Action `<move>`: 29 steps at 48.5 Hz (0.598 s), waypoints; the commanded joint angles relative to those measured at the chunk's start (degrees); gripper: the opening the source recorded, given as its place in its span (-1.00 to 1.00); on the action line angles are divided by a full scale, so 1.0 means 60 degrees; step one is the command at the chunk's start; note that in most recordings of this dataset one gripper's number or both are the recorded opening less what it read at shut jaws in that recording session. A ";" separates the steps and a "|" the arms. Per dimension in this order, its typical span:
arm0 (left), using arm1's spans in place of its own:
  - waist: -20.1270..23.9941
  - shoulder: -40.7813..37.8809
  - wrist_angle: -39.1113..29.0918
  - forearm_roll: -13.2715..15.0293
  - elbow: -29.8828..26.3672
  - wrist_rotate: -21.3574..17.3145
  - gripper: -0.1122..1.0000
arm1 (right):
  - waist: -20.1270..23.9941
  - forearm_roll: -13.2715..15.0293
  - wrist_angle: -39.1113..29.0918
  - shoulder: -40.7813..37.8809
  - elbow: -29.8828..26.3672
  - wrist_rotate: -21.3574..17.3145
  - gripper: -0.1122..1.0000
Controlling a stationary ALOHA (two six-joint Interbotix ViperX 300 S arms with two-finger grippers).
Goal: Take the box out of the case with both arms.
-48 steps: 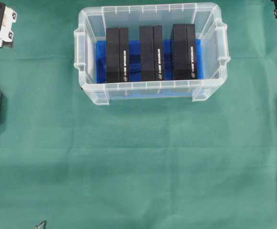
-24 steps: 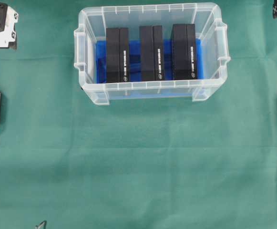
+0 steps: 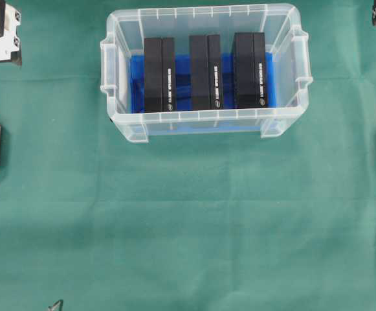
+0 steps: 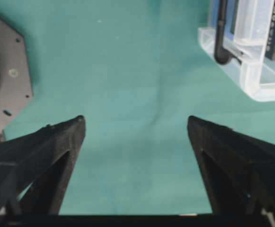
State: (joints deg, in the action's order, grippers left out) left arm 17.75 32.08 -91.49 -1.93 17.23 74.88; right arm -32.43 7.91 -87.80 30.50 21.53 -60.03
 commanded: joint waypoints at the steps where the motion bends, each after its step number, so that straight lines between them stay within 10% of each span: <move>1: 0.0029 -0.0015 0.0015 0.0000 -0.0146 0.0044 0.71 | -0.0015 0.0029 -0.0015 0.0044 -0.0103 -0.0015 0.91; 29: 0.0000 -0.0879 -0.0132 0.0015 -0.0806 0.0073 0.71 | -0.0015 -0.0146 0.0015 -0.0220 -0.0234 -0.0044 0.90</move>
State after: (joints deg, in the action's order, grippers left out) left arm 17.67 27.69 -92.29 -1.85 14.77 75.23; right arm -32.34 7.38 -87.80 29.44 21.53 -60.21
